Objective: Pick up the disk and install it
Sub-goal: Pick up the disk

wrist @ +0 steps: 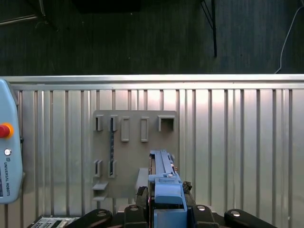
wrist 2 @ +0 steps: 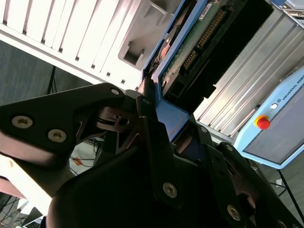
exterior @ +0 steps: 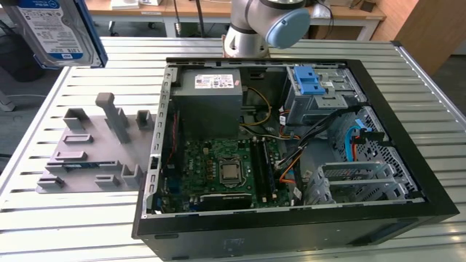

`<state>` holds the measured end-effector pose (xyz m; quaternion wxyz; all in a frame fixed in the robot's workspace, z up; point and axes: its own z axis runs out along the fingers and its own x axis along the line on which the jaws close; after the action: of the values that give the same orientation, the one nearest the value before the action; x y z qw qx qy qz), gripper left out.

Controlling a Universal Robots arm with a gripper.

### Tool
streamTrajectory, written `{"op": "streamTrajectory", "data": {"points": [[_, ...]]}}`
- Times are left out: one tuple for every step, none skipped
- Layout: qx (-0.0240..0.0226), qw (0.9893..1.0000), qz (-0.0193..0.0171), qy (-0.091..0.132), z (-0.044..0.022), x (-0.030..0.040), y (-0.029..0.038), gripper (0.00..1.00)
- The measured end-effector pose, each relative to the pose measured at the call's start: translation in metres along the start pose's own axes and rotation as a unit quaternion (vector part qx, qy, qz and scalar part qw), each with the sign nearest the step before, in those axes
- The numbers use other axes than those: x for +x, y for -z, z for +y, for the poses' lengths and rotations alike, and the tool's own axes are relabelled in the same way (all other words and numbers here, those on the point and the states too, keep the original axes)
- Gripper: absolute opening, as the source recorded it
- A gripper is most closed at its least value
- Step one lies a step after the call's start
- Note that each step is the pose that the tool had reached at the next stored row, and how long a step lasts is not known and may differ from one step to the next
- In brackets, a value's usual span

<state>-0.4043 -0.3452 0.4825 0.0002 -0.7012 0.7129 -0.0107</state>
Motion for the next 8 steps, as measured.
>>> {"op": "streamTrajectory", "data": {"points": [[0.0, 1.0, 0.0, 0.0, -0.0008, 0.0001, 0.0, 0.37], [0.0, 1.0, 0.0, 0.0, -0.0017, 0.0002, -0.0001, 0.37], [0.0, 1.0, 0.0, 0.0, -0.0024, 0.0003, -0.0001, 0.37], [0.0, 1.0, 0.0, 0.0, -0.0032, 0.0004, -0.0001, 0.37], [0.0, 1.0, 0.0, 0.0, -0.004, 0.0005, -0.0001, 0.37], [0.0, 1.0, 0.0, 0.0, -0.0049, 0.0006, -0.0001, 0.37], [0.0, 1.0, 0.0, 0.0, -0.0059, 0.0007, -0.0002, 0.37], [0.0, 1.0, 0.0, 0.0, -0.0069, 0.0008, -0.0001, 0.37]]}}
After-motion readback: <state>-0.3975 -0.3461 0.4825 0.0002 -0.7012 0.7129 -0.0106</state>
